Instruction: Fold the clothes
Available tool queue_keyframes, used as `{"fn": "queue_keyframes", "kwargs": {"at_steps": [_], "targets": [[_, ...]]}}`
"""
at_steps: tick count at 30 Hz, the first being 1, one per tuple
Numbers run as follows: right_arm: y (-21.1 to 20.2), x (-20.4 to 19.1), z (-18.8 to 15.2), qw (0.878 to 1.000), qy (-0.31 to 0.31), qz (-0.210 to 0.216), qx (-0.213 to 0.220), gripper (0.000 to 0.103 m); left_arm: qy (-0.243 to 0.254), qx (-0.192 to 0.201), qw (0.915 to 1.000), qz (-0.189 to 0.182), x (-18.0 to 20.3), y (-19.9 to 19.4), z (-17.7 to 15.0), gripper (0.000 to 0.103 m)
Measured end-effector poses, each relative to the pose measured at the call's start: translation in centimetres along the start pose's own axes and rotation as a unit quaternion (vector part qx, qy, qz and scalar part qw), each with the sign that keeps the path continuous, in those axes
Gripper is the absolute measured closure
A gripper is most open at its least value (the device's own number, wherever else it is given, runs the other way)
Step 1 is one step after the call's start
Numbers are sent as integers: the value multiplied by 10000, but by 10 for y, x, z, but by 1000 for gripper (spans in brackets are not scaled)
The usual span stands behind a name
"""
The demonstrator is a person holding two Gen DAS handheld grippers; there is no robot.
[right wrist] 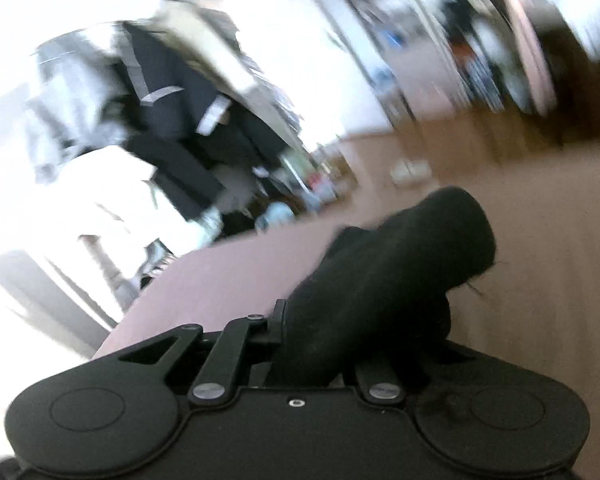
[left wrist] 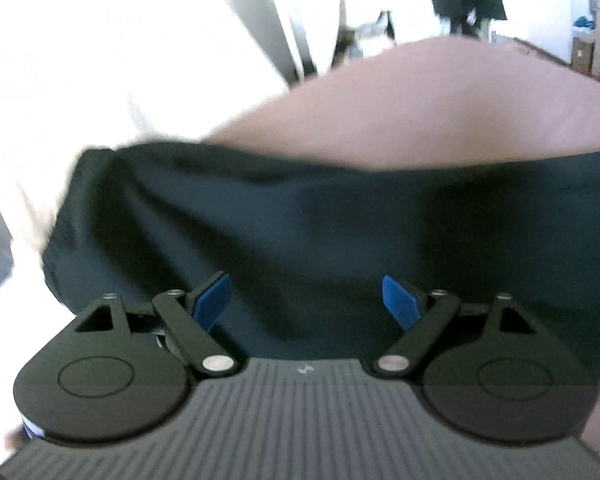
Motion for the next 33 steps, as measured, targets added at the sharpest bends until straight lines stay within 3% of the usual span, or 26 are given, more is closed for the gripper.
{"fn": "queue_keyframes", "kwargs": {"at_steps": [1,3,4,6,8,10,12,16,20,23,25,28,32,33], "targets": [[-16,-2,12,9993,-354,-57,119,96,-61,0,9999,-111,-3,-4,2,20],[-53,8,35,9900,-1178,-548,553,97,-243,-81,9990,-374,-5,-10,0,20],[-67,24,41,9847,-1298,-919,709,97,-333,-144,9982,-477,-5,-11,-3,19],[-86,73,48,9739,-1370,-1686,661,97,-445,-333,9964,-638,0,-4,-13,19],[-93,123,44,9494,-1802,-2547,354,96,-460,-615,9939,-794,11,11,-29,19],[-95,151,34,9440,-1932,-2673,-27,96,-387,-882,9923,-781,20,27,-45,19],[-97,158,28,9365,-2141,-2769,-187,96,-365,-963,9923,-683,21,34,-51,17],[-93,148,52,9283,-2505,-2746,-72,96,-318,-1117,9920,-500,22,47,-63,13],[-127,128,93,9268,-2476,-2784,464,96,-562,-1201,9892,-619,8,42,-57,13],[-163,84,129,9212,-2561,-2668,1210,97,-774,-1164,9873,-759,-1,27,-52,14],[-180,68,134,9176,-2709,-2601,1299,97,-889,-1130,9860,-842,-6,17,-48,15],[-164,75,127,9226,-2632,-2705,797,95,-1017,-1116,9837,-979,-10,3,-46,15],[-133,50,85,9512,-2449,-1875,120,95,-776,-1212,9844,-1011,-1,13,-48,15],[-125,28,72,9504,-2635,-1650,-17,94,-775,-1173,9848,-1023,-3,11,-45,15]]}}
Point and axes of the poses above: each gripper's, at about its wrist camera, not at the fingertips, and y roughly the way its jaws point, x to its right, z to its top, the point moved 10 cm from there along y, roughly the way its jaws point, and after that the axes turned 8 degrees about z, right-handed, at the moved point
